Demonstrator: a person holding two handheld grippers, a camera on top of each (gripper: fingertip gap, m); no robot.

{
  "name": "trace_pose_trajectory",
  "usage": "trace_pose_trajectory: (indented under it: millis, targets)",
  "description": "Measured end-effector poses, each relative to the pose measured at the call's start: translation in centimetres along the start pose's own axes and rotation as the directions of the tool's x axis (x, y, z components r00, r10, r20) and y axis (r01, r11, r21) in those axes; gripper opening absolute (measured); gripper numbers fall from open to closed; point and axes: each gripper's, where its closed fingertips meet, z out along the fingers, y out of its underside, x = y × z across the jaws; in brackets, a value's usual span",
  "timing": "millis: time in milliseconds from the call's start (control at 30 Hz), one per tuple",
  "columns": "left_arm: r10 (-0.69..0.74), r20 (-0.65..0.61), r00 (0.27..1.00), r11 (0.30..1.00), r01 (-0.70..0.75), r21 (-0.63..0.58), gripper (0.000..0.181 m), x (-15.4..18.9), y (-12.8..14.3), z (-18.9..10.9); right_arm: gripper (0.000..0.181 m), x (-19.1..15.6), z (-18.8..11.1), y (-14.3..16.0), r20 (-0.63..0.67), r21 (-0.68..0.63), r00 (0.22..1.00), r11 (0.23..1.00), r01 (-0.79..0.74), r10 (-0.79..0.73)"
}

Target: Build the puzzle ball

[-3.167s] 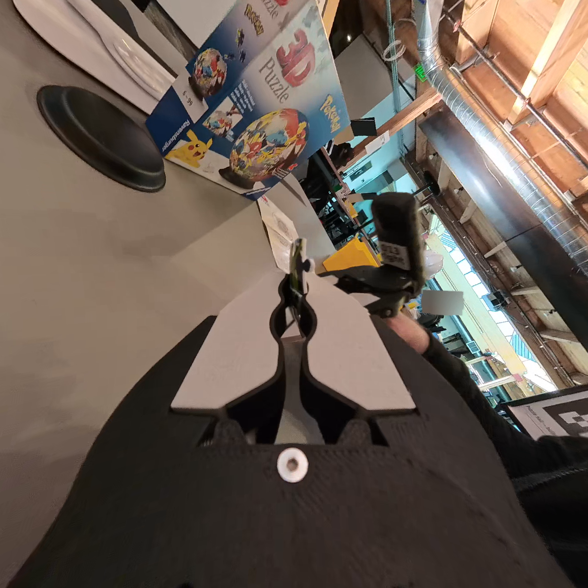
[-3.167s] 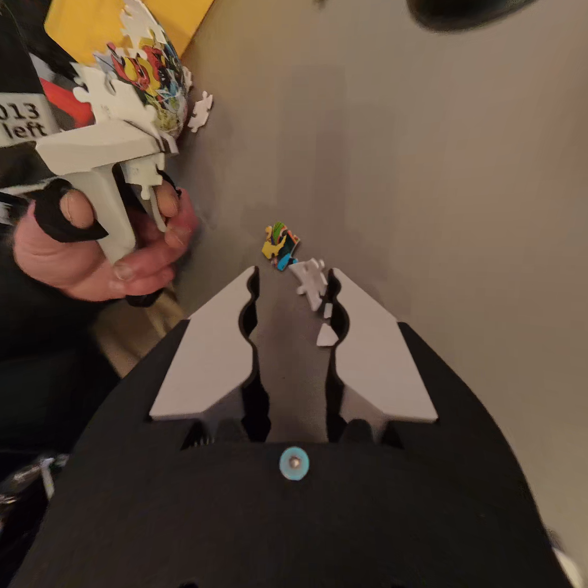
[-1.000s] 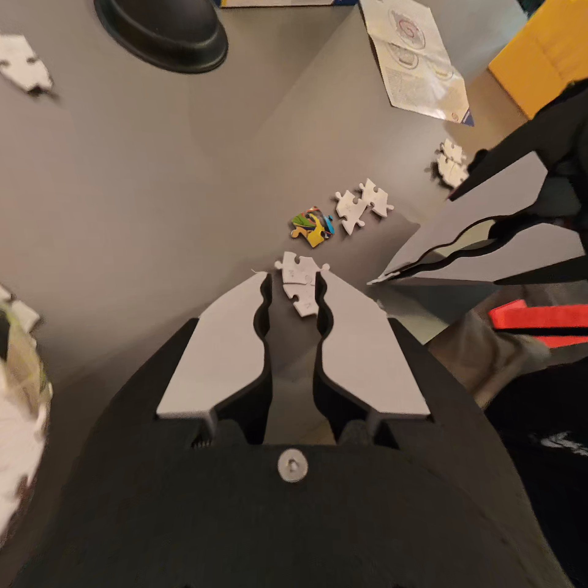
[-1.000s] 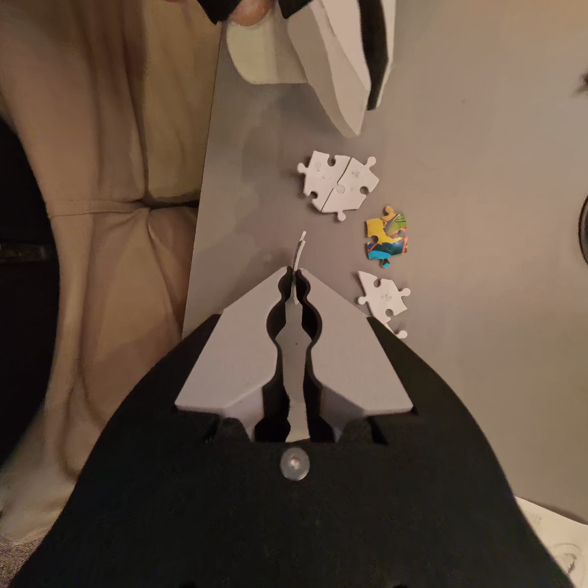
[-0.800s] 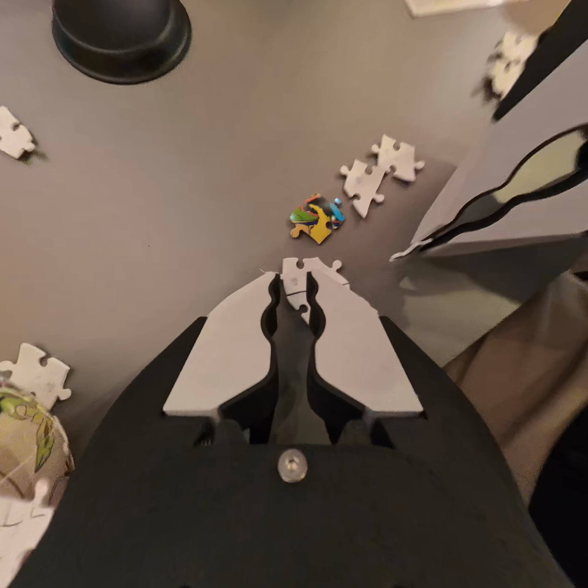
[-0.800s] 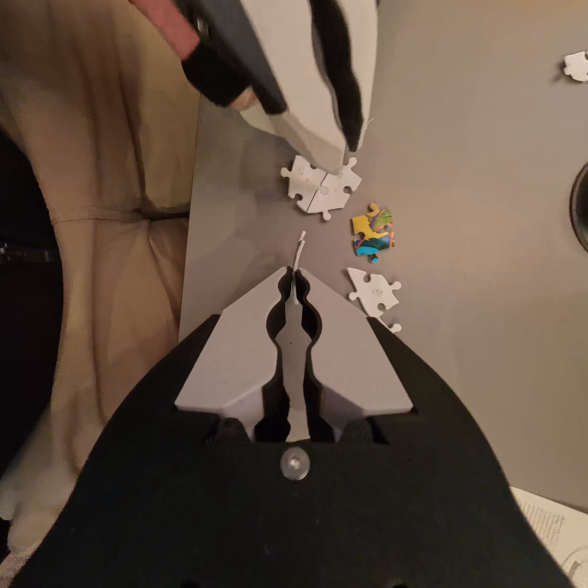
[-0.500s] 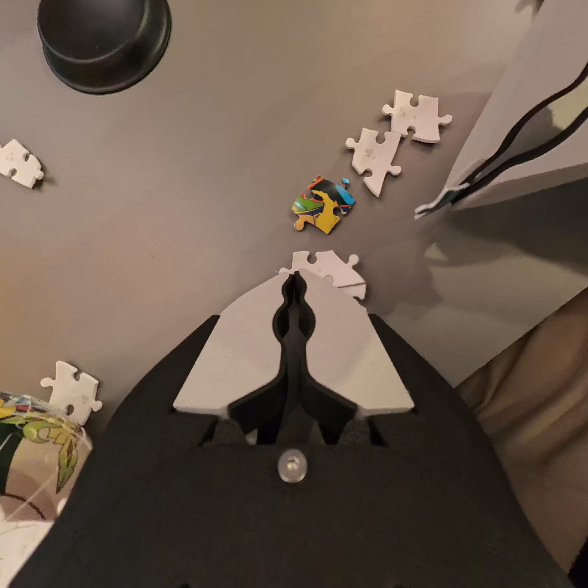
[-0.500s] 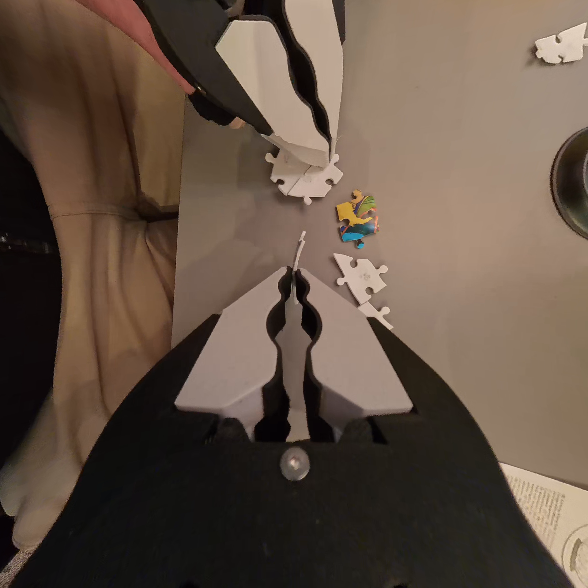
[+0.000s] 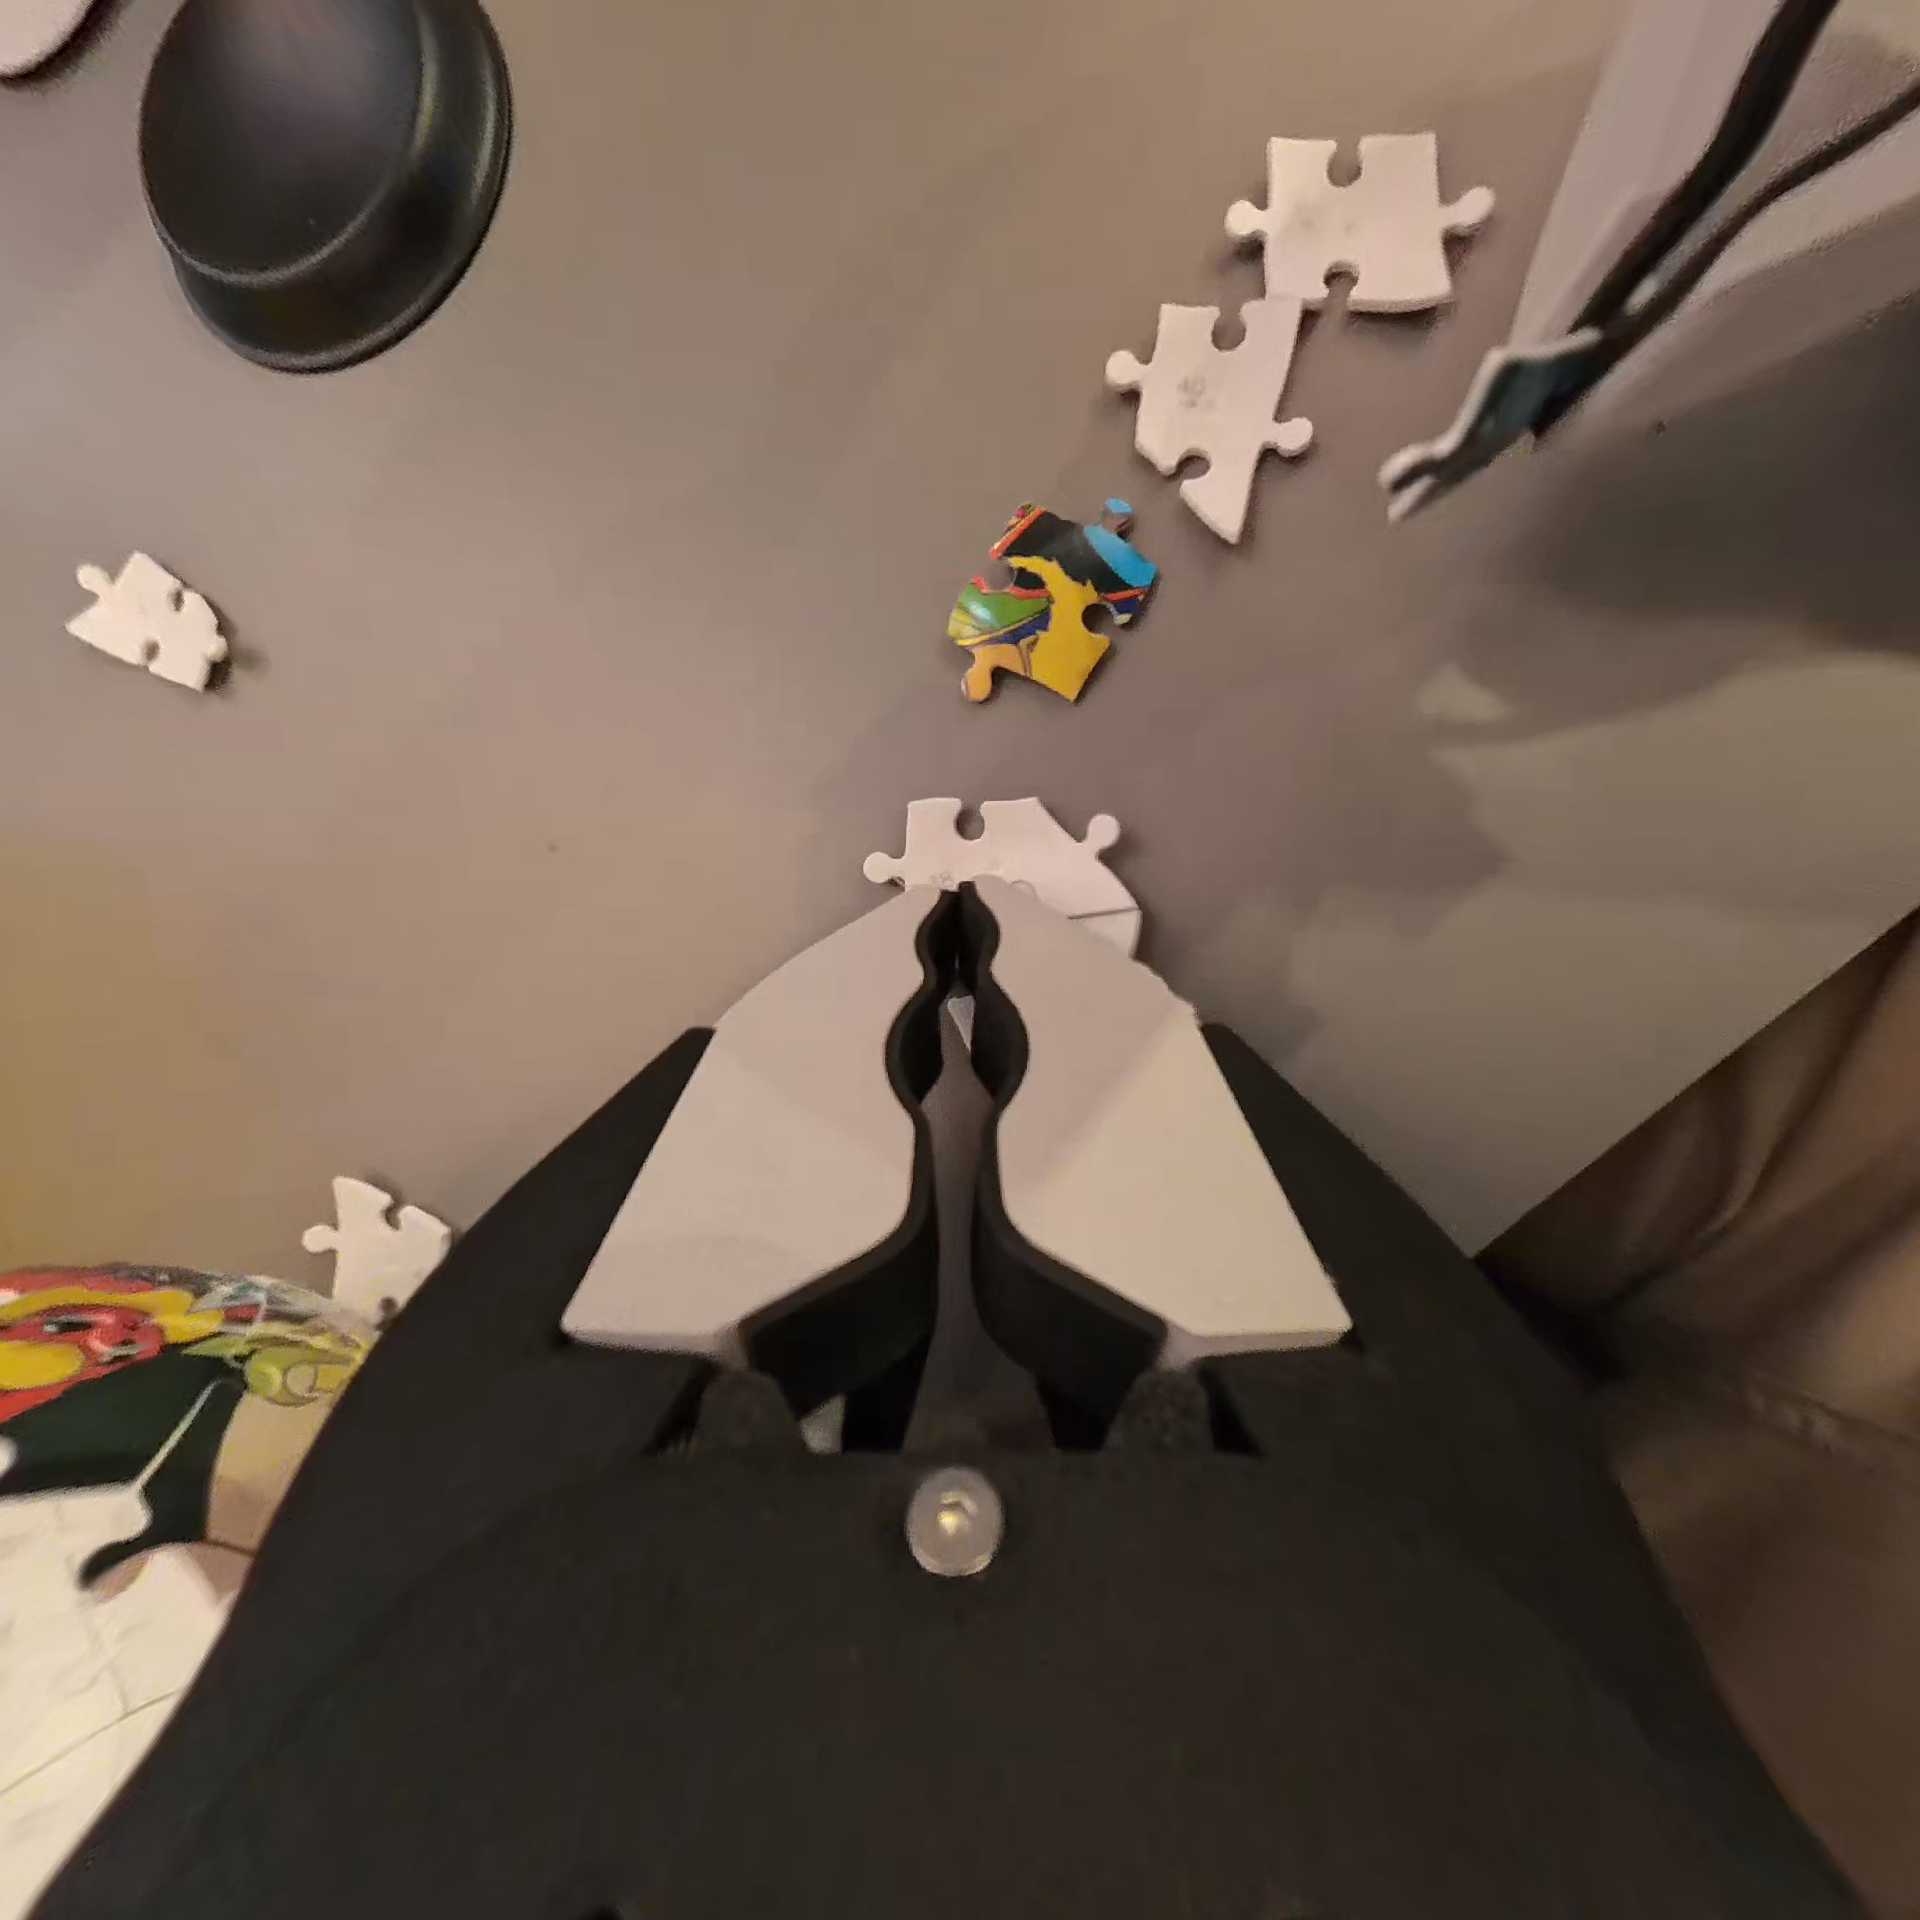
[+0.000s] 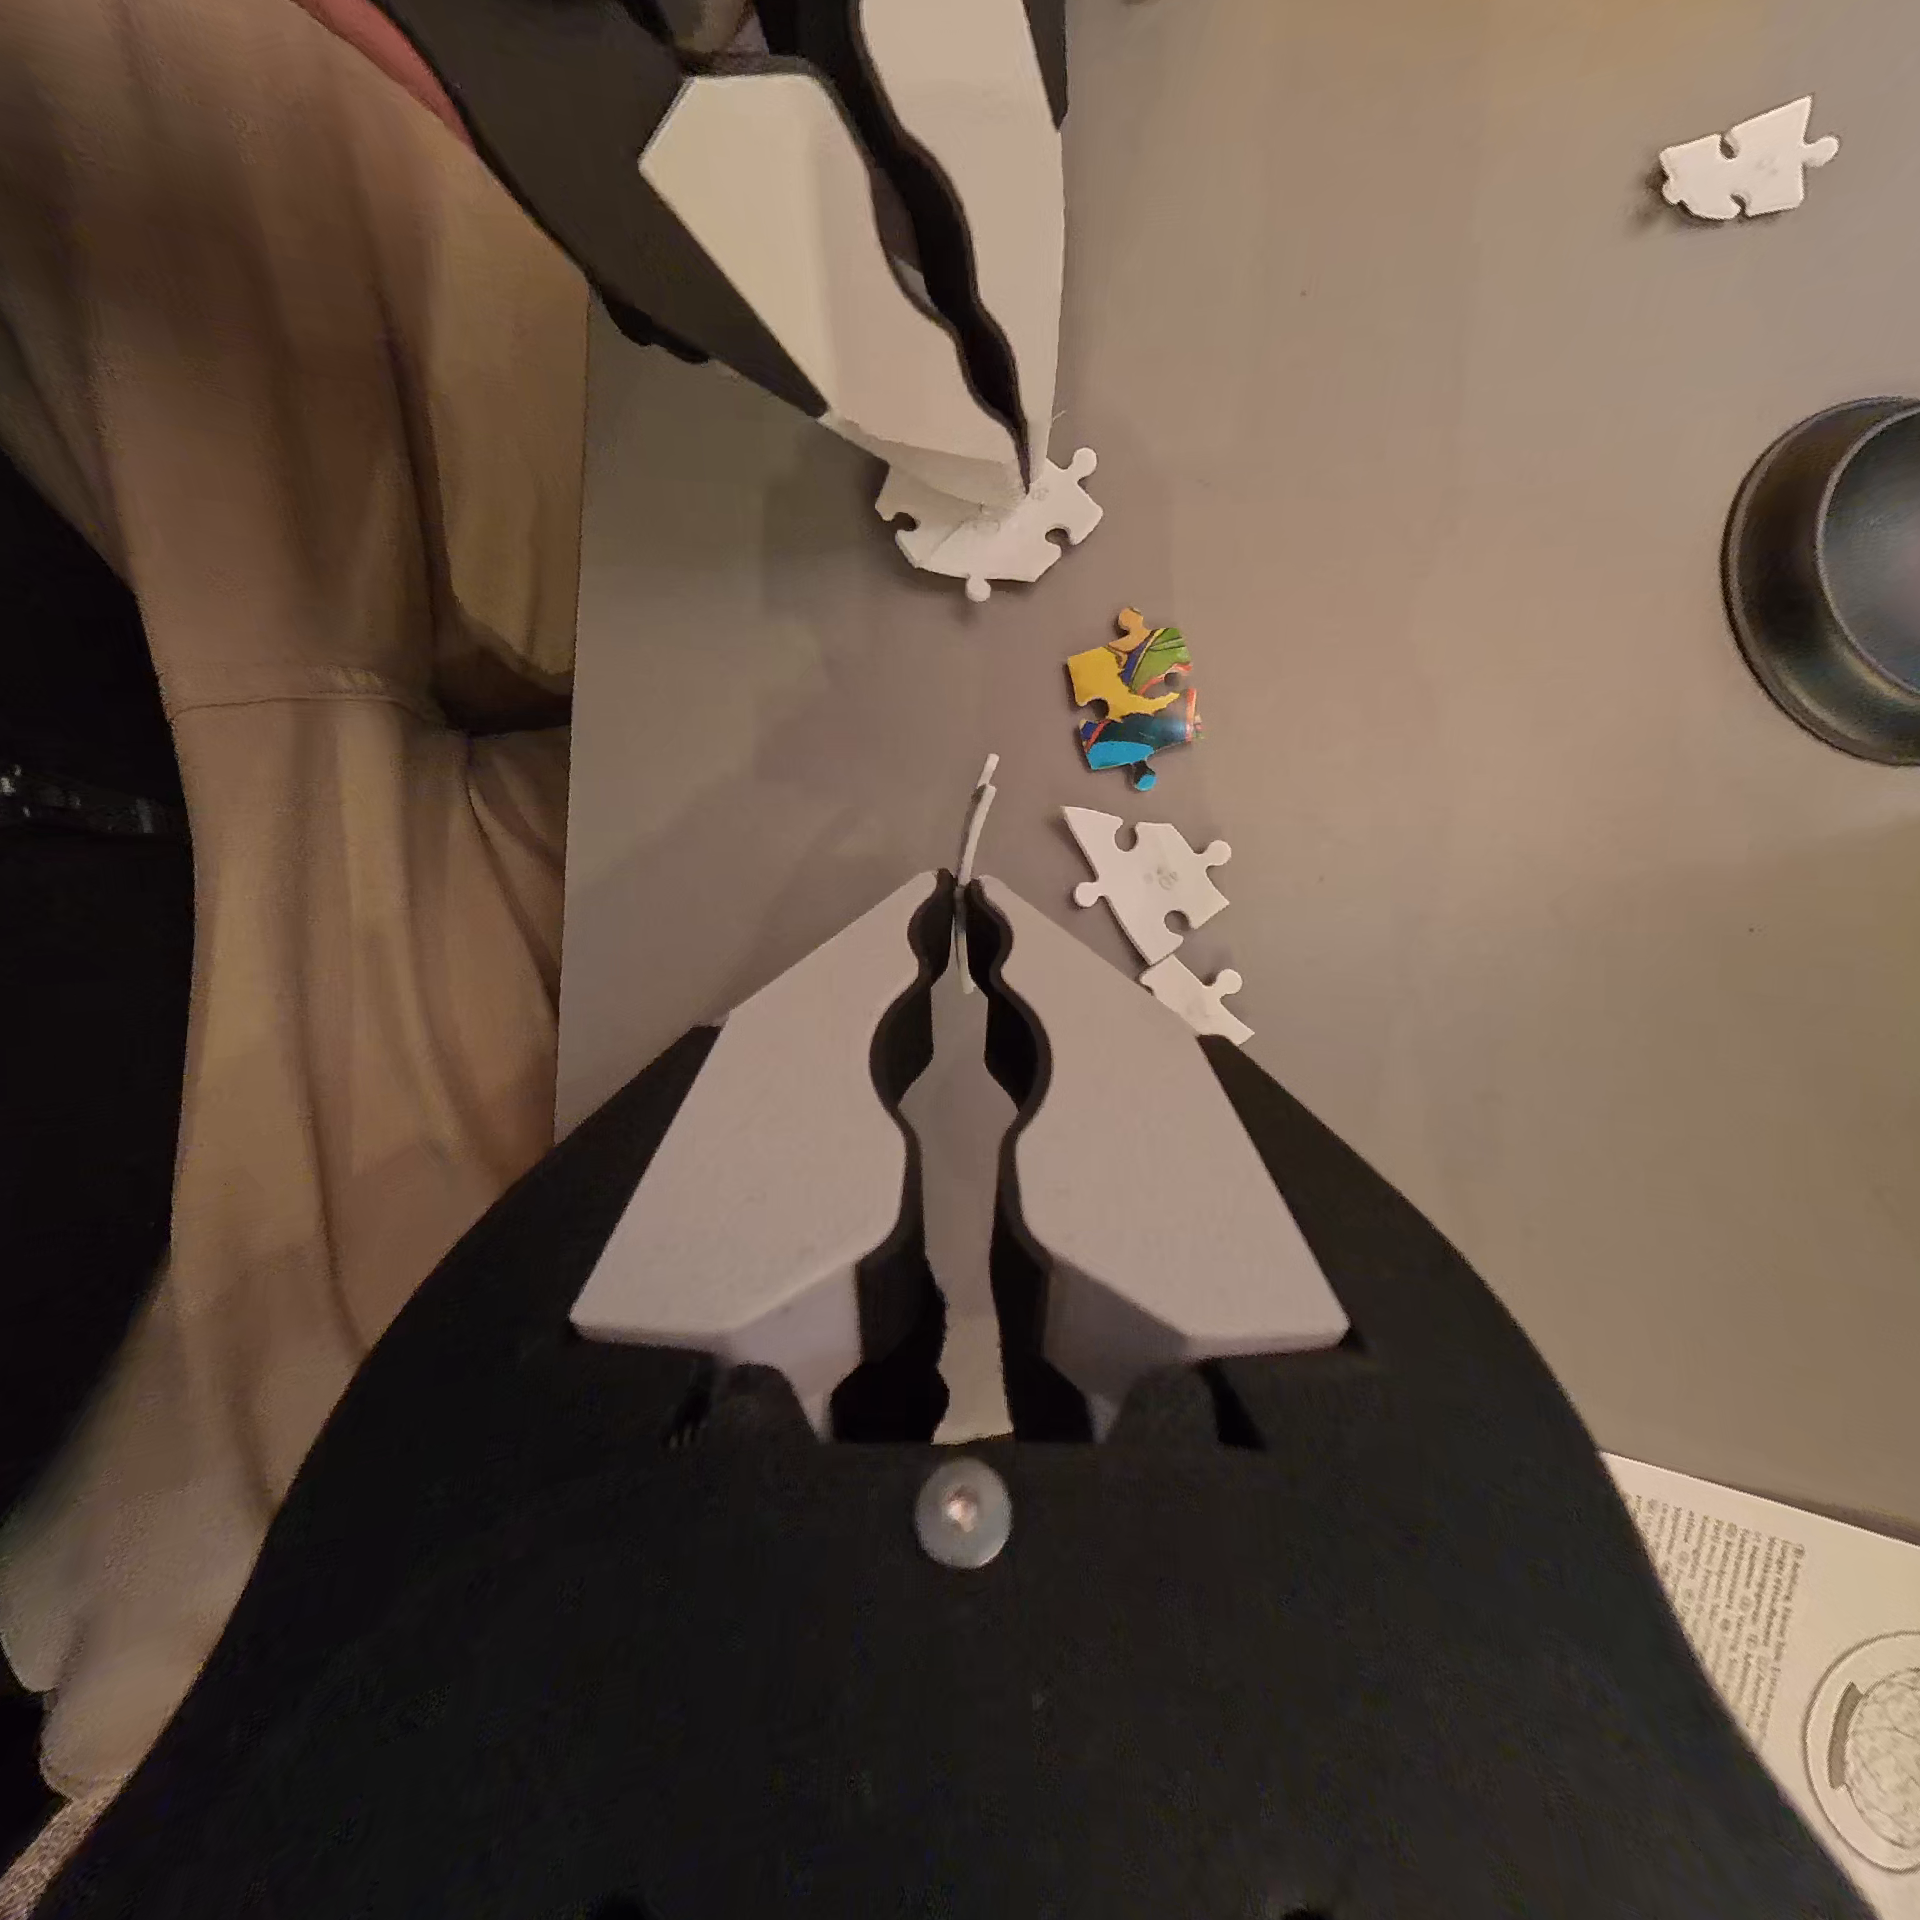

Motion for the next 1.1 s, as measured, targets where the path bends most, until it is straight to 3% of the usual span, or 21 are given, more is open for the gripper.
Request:
trace_pose_trajectory:
  millis: [167,300,433,667,867,933,1100]
  targets:
    - [-0.049,-0.026,0.998,0.998,0.05,0.039,0.0,-0.4,0.0,-0.9,0.001,0.8,-0.9,-0.1,-0.036,0.02,0.999,1.0,-0.009,0.01]
    - [-0.058,-0.052,0.997,0.992,0.063,0.106,0.0,0.1,-1.8,-2.0,0.0,1.6,-1.5,0.1,-0.056,0.034,0.998,0.999,-0.022,0.024]
    - [-0.009,-0.022,1.0,1.0,0.009,-0.008,0.0,0.5,-0.2,-0.2,0.001,1.2,-1.4,0.0,-0.024,0.023,1.0,1.0,0.005,-0.005]
    - [0.088,-0.009,0.996,0.996,-0.088,0.033,0.0,-0.9,-1.1,-0.3,0.001,0.8,0.2,1.7,-0.021,-0.105,0.997,0.992,0.073,-0.075]
    - [-0.041,-0.058,0.997,0.999,0.042,0.014,0.0,-1.1,-0.6,-2.0,0.018,1.9,-0.9,1.1,0.006,-0.061,1.0,0.998,-0.011,0.012]
    - [-0.063,-0.019,0.998,0.997,0.062,-0.049,0.0,-1.4,0.4,-1.6,0.021,2.6,-1.0,0.9,0.005,-0.053,0.999,0.998,-0.032,0.032]
    - [-0.08,0.001,0.997,0.994,0.08,-0.067,0.0,-1.9,0.6,-0.5,0.031,3.5,1.1,-1.2,-0.008,-0.064,1.0,0.998,0.0,0.0]
